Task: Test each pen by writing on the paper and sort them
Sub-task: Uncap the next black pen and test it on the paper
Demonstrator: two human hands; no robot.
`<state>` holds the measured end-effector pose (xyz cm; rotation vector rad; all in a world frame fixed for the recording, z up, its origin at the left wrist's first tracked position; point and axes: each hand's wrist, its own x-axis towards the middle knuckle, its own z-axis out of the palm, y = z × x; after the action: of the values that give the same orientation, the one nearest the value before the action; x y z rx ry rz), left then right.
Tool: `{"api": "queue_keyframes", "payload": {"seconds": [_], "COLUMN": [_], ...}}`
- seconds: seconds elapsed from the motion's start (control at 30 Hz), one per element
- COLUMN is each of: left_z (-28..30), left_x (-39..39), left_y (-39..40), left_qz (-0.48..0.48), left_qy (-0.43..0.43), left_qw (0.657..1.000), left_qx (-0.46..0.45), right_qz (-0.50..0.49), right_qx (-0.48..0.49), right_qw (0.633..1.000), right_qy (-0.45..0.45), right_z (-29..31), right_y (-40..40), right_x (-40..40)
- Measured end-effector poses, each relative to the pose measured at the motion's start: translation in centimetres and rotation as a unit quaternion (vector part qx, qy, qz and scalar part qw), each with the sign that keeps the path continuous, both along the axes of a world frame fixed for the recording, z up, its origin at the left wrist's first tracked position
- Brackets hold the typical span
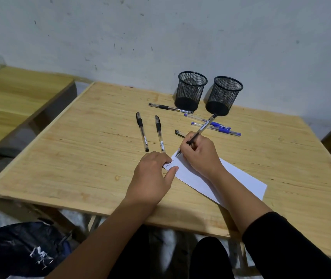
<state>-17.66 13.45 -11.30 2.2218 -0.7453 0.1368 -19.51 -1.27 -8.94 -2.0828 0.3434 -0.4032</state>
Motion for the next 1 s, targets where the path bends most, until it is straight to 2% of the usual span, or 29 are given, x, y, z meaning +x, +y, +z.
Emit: {"api": "queue_keyframes", "payload": {"seconds": [0.83, 0.9, 1.0], "left_z": [0.18, 0.16, 0.58], "left_x": [-0.1, -0.1, -0.03], "left_y": [0.05, 0.1, 0.12], "left_qz": [0.002, 0.002, -0.005], "left_qy": [-0.002, 0.0, 0.002], "left_qw": [1.0, 1.0, 1.0], "left_qx": [0.005, 0.003, 0.02], "right_qz": [-0.046, -0.056, -0.115], "right_qx": [-0.016, 0.001, 0.077], "right_qw": [0.999, 0.998, 0.99], "right_qy": [-0.011, -0.012, -0.017], "right_z": [-0.21, -0.16, 0.18], "right_y": [0.14, 0.21, -0.23], "right_x": [0.21, 0.22, 0.15]}}
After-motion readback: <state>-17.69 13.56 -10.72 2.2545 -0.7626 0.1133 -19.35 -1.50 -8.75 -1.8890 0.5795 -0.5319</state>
